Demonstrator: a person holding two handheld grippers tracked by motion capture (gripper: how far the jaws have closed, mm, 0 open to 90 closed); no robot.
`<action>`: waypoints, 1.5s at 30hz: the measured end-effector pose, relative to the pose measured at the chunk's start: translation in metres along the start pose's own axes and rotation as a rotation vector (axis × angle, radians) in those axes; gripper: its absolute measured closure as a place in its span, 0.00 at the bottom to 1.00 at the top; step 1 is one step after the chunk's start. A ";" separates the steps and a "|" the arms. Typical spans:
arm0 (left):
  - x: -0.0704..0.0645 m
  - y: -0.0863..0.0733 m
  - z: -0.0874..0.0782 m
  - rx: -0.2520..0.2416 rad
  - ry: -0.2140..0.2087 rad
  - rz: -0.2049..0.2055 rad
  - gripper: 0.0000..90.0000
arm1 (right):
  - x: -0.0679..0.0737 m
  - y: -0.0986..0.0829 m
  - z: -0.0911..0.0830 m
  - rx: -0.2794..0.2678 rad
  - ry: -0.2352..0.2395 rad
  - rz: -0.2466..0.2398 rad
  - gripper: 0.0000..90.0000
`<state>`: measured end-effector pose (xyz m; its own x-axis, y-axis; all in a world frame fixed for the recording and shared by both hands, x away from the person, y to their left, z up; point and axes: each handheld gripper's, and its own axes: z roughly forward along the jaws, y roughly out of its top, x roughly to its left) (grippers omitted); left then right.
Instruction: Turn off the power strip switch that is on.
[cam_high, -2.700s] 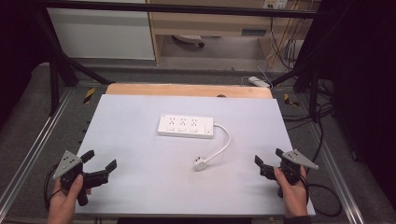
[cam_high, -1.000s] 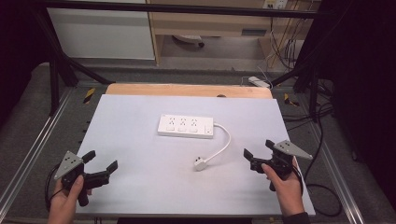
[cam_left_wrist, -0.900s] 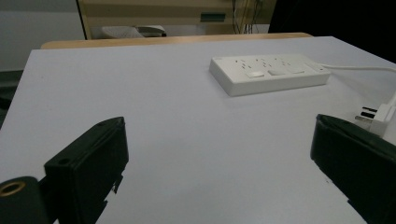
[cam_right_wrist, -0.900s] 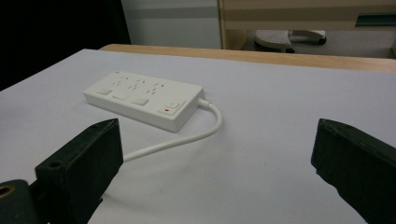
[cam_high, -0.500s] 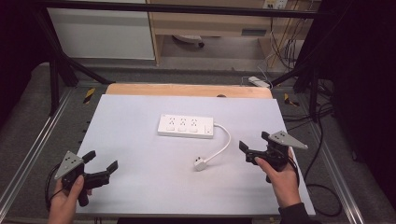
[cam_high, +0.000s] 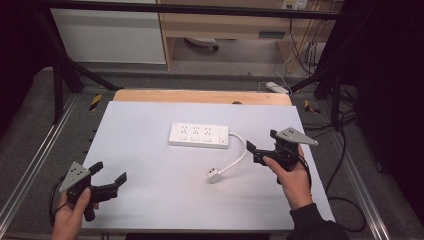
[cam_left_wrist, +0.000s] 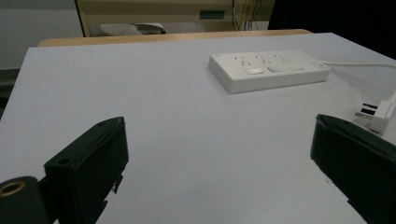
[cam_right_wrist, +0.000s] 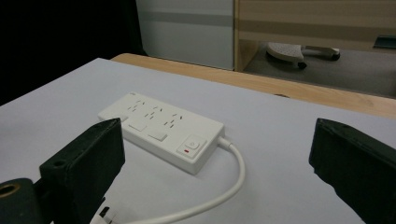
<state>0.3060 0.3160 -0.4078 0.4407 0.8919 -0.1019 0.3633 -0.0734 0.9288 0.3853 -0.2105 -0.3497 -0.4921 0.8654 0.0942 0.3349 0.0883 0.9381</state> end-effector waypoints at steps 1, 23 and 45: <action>0.000 0.000 0.000 0.000 0.000 0.001 0.05 | 0.001 0.002 0.002 0.002 0.000 -0.003 0.04; 0.000 0.000 0.001 0.009 -0.008 0.005 0.05 | 0.008 0.030 0.037 -0.008 -0.003 -0.027 0.05; -0.002 -0.001 0.003 0.020 -0.023 0.012 0.05 | 0.018 0.046 0.056 -0.018 -0.002 -0.054 0.01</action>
<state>0.3068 0.3134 -0.4097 0.4636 0.8805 -0.0987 0.3743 -0.0936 0.9225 0.4364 -0.1629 -0.3238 -0.5077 0.8604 0.0430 0.2932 0.1256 0.9478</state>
